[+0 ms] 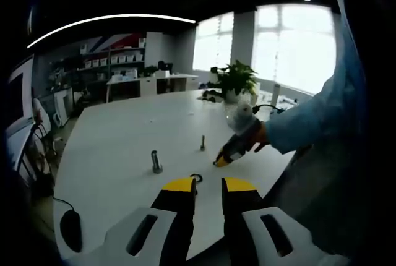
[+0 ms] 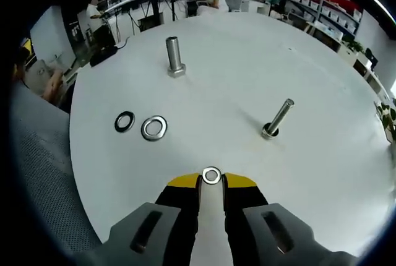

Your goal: Place the washer onto the threaded stud by aligning its center hole with the stud, sliding it down to the base, and recovering from edge contact or off-axis alignment until the washer reaches the visible bottom stop.

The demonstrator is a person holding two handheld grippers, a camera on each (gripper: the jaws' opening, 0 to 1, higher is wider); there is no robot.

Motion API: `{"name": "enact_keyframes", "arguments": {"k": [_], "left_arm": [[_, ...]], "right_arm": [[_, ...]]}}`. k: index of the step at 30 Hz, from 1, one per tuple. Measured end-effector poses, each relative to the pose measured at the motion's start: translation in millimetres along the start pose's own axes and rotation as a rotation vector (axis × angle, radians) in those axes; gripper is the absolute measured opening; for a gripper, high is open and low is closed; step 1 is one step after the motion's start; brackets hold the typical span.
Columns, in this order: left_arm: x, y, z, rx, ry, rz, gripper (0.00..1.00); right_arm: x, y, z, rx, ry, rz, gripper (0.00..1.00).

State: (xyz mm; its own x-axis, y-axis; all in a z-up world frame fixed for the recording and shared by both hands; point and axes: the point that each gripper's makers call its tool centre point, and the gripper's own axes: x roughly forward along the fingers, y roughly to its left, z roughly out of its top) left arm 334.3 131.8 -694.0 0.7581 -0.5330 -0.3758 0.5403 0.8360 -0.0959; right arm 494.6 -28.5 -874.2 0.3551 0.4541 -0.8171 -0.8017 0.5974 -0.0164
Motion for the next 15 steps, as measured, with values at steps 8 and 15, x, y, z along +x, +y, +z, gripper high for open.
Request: {"name": "enact_keyframes", "arguments": {"k": [8,15], "left_arm": [[0.0,0.2,0.1,0.000,0.000,0.002,0.14],[0.1,0.5,0.2,-0.001,-0.001,0.003,0.14]], "right_arm": [[-0.2,0.4,0.8,0.004,0.000,-0.006,0.15],[-1.3,-1.5,5.3,0.008,-0.015,-0.012,0.15]]}}
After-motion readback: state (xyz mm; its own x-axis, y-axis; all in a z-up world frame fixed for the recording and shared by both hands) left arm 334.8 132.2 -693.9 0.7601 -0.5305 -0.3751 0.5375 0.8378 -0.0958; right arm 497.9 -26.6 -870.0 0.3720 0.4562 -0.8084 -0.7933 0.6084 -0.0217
